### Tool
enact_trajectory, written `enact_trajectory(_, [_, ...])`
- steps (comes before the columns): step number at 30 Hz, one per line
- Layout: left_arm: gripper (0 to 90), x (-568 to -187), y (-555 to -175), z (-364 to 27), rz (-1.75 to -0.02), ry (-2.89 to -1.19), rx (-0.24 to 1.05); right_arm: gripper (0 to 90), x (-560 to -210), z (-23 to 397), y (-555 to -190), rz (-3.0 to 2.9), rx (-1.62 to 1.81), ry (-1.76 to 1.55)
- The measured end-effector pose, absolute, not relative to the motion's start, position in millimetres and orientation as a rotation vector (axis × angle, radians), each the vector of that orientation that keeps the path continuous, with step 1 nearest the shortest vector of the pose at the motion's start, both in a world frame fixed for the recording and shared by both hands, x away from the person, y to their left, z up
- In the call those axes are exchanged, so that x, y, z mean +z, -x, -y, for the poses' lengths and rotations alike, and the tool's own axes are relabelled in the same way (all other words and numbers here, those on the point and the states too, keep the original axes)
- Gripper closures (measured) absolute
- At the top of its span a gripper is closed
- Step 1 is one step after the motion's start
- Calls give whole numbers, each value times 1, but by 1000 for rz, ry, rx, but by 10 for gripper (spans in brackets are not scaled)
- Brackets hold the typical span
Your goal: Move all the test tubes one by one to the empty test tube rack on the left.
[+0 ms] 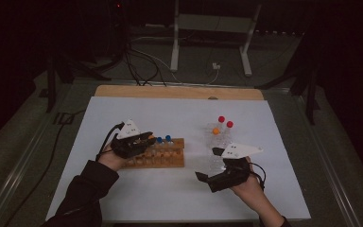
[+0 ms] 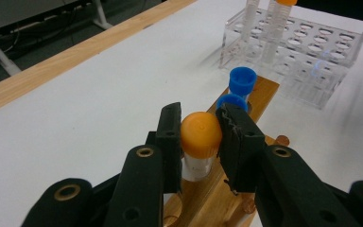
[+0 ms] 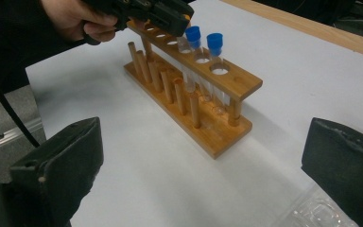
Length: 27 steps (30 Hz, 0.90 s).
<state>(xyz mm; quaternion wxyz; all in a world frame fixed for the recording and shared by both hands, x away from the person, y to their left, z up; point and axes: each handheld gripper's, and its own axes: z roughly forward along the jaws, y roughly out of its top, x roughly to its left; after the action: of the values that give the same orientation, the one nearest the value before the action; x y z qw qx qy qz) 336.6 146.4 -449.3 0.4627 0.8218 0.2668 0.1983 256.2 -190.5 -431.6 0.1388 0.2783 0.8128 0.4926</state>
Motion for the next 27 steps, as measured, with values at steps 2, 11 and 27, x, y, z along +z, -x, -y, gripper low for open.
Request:
enact_trajectory(2, [716,-449,-337,-147,-653,-2029,482,0,-430,192,-256,-2347,1433,-807])
enact_trajectory(11, [385,-442,-323,-153,-645,-2022,415,0,-425,203,-260,-2307,1446,-816])
enact_trajectory(27, [18,-434,-281,-159,-535,-2034,294,42,-443,241,-313,-2221,1284,-962])
